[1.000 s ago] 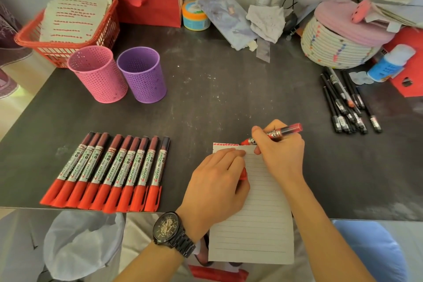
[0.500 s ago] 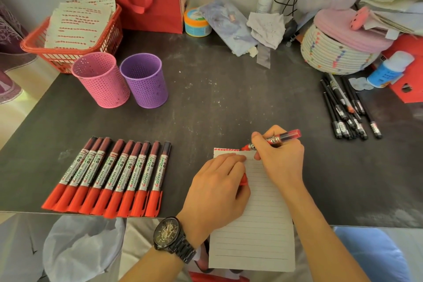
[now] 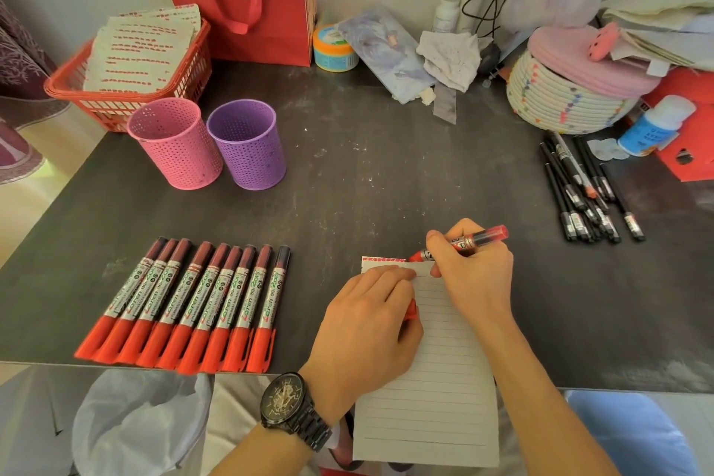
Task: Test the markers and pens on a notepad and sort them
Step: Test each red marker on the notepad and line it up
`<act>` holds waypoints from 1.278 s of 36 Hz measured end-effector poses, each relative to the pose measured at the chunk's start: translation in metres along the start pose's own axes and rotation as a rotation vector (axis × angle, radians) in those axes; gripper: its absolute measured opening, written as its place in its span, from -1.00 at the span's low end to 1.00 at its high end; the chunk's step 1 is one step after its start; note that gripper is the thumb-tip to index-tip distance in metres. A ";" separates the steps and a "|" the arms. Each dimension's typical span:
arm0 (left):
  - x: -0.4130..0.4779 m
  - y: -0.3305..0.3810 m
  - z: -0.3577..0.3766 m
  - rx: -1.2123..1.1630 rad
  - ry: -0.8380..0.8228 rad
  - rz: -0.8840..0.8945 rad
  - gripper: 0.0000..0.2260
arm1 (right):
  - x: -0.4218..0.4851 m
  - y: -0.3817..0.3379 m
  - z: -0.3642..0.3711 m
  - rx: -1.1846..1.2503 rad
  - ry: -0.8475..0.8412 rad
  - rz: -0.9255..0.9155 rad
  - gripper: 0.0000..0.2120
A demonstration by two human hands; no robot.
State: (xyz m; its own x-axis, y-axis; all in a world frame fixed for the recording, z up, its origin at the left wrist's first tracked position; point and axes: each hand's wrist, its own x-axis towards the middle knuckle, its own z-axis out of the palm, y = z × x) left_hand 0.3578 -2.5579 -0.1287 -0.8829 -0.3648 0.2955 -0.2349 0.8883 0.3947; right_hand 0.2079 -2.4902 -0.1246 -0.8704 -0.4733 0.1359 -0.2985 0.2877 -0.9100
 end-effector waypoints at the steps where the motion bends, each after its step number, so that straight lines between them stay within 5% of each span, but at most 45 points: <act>1: 0.000 0.000 0.000 -0.001 0.001 0.000 -0.83 | 0.000 0.000 0.000 0.002 0.001 0.001 -0.74; 46: -0.002 -0.002 0.003 0.004 -0.010 -0.027 -0.79 | -0.001 -0.002 -0.003 0.042 0.036 0.044 -0.74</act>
State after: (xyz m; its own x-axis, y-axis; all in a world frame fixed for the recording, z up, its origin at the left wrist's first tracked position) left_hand 0.3587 -2.5579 -0.1322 -0.8803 -0.3860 0.2756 -0.2606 0.8792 0.3990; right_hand 0.2084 -2.4882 -0.1218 -0.8963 -0.4300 0.1084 -0.2432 0.2722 -0.9310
